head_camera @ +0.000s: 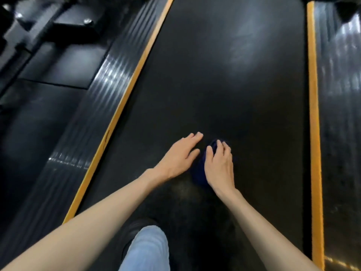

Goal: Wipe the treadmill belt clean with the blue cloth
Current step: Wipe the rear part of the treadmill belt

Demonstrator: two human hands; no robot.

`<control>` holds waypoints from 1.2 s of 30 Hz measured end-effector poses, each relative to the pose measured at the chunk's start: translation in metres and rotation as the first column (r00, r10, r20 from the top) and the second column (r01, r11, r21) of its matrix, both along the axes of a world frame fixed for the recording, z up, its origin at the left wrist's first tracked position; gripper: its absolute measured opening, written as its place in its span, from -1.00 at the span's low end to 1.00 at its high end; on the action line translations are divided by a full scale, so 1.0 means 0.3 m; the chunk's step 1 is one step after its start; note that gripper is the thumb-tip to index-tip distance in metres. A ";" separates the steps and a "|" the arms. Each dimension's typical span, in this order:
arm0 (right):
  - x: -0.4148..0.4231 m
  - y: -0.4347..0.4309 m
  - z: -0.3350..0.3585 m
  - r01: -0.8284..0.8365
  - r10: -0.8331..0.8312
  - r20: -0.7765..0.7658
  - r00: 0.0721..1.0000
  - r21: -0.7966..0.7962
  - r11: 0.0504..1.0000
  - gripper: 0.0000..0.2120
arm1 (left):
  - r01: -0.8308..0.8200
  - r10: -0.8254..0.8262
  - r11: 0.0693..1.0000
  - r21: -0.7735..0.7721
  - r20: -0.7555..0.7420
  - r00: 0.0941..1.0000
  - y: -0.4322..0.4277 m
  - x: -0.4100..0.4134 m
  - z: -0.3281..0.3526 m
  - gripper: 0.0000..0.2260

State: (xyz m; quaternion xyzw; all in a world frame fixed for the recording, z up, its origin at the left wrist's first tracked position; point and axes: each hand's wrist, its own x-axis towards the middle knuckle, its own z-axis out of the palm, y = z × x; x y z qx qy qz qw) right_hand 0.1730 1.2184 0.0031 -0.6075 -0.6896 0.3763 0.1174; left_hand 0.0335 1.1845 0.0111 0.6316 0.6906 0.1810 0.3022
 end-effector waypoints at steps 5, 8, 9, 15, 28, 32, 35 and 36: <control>-0.107 -0.051 -0.112 -0.162 0.119 0.275 0.954 0.139 0.977 -0.32 | -0.372 0.377 0.925 0.083 -0.344 0.860 -0.128 -0.259 -0.013 -0.62; -0.081 -0.027 -0.161 -0.284 0.204 0.276 0.939 0.291 0.914 -0.43 | -0.476 0.462 0.875 0.087 -0.441 0.770 -0.209 -0.349 -0.006 -0.57; -0.067 -0.019 -0.172 -0.309 0.233 0.251 0.939 0.327 0.893 -0.46 | -0.515 0.496 0.851 0.097 -0.468 0.731 -0.233 -0.371 -0.003 -0.54; -0.108 0.007 -0.148 -0.438 0.459 0.027 0.888 0.354 0.826 -0.45 | -0.802 0.552 0.591 -0.091 -0.678 0.484 -0.366 -0.449 0.002 -0.44; -0.310 -0.195 -0.245 -0.862 0.826 0.393 0.404 0.467 0.199 -0.46 | -0.619 0.485 0.783 0.063 -0.686 0.543 -0.595 -0.515 -0.053 -0.53; -0.324 -0.171 -0.223 -0.835 0.852 0.341 0.397 0.520 0.181 -0.44 | -0.579 0.510 0.802 0.144 -0.670 0.540 -0.628 -0.539 -0.072 -0.53; -0.389 -0.074 -0.214 -0.771 0.792 0.285 0.539 0.546 0.328 -0.45 | -0.563 0.532 0.805 0.185 -0.646 0.548 -0.649 -0.543 -0.084 -0.54; -0.413 -0.043 -0.209 -0.728 0.738 0.254 0.625 0.529 0.435 -0.45 | -0.553 0.531 0.810 0.196 -0.647 0.548 -0.655 -0.546 -0.093 -0.56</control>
